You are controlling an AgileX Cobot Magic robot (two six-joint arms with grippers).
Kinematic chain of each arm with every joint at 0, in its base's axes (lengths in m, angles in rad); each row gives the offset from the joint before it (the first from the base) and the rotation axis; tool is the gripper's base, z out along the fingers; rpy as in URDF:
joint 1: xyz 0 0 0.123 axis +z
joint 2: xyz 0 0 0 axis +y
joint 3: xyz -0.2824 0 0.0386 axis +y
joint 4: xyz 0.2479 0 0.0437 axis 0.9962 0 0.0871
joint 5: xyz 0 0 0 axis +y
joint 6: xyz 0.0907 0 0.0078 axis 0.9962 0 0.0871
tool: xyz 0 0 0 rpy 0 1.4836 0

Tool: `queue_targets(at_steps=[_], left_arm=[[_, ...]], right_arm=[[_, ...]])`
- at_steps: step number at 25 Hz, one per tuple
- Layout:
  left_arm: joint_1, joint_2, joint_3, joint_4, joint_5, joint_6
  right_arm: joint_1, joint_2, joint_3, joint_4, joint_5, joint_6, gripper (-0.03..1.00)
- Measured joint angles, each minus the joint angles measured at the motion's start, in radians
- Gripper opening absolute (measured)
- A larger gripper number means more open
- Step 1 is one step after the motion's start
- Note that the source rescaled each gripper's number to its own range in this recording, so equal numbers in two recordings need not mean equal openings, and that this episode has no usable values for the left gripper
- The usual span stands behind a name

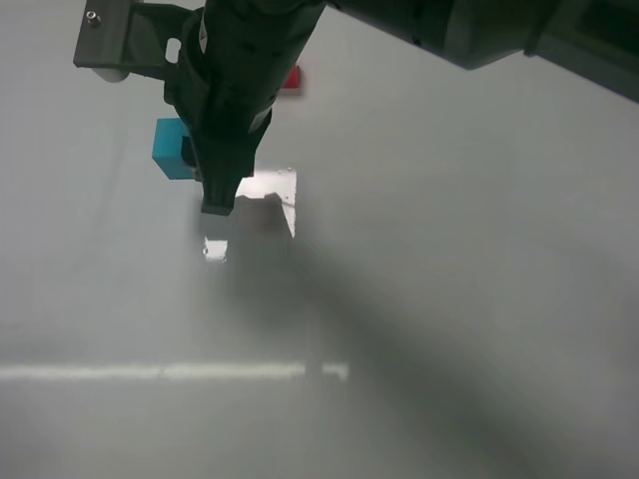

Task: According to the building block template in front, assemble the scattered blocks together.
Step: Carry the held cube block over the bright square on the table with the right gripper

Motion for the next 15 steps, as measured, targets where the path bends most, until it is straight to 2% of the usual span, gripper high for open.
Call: queue_targets(at_steps=[7,11,15], left_arm=[[0.000,0.000,0.000,0.000,0.000,0.000],[0.000,0.000,0.000,0.000,0.000,0.000],[0.000,0.000,0.000,0.000,0.000,0.000]], right_arm=[[-0.049,-0.028,0.000,-0.007,0.012,0.002,0.04],[-0.103,-0.030,0.000,0.045,-0.014,-0.006,0.04],[-0.120,-0.030,0.000,0.073,-0.048,-0.020,0.04]])
